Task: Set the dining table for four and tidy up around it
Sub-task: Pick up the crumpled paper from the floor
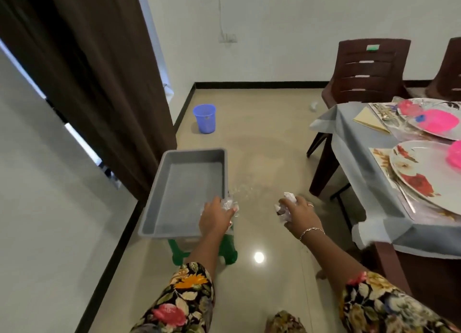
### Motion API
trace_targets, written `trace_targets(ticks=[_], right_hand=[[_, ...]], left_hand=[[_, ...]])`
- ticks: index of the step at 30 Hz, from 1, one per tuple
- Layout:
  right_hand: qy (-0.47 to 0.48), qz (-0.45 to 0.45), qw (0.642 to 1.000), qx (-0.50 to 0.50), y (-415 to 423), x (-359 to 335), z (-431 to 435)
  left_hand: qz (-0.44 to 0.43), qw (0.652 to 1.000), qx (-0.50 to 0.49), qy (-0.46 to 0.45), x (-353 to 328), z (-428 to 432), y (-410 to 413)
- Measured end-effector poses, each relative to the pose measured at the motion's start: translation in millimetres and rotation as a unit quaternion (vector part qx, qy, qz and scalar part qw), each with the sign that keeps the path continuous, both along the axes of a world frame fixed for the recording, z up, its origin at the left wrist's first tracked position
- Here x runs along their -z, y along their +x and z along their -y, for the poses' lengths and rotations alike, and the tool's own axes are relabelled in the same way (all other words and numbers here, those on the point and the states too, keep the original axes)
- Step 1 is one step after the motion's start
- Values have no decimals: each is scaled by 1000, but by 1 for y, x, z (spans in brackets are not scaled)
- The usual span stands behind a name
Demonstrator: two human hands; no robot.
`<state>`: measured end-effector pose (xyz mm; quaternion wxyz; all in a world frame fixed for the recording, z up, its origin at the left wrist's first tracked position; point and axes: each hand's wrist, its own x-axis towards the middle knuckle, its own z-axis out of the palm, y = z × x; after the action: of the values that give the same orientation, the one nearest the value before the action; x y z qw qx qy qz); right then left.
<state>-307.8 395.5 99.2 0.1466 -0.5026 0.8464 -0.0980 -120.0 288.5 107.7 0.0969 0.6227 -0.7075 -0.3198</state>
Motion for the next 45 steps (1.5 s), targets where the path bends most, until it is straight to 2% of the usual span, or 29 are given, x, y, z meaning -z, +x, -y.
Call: trace_targets(ticks=[7, 13, 17, 29, 35, 39, 45], right_hand=[[9, -20, 1000, -1, -105, 12, 122], [25, -39, 998, -30, -208, 1, 228], [31, -31, 998, -34, -259, -5, 302], [54, -56, 989, -122, -359, 8, 591], [44, -40, 987, -147, -387, -5, 738], [59, -45, 982, -172, -400, 4, 816], [64, -49, 973, -217, -424, 21, 951]], left_hand=[[-46, 999, -10, 20, 11, 125, -104], [-121, 986, -91, 74, 10, 236, -209], [-125, 983, -113, 70, 9, 310, -259], [-205, 945, -230, 114, 36, 563, -339], [-206, 941, -242, 118, 24, 698, -362], [-248, 923, -269, 124, 33, 770, -374], [-323, 876, -329, 140, 61, 886, -385]])
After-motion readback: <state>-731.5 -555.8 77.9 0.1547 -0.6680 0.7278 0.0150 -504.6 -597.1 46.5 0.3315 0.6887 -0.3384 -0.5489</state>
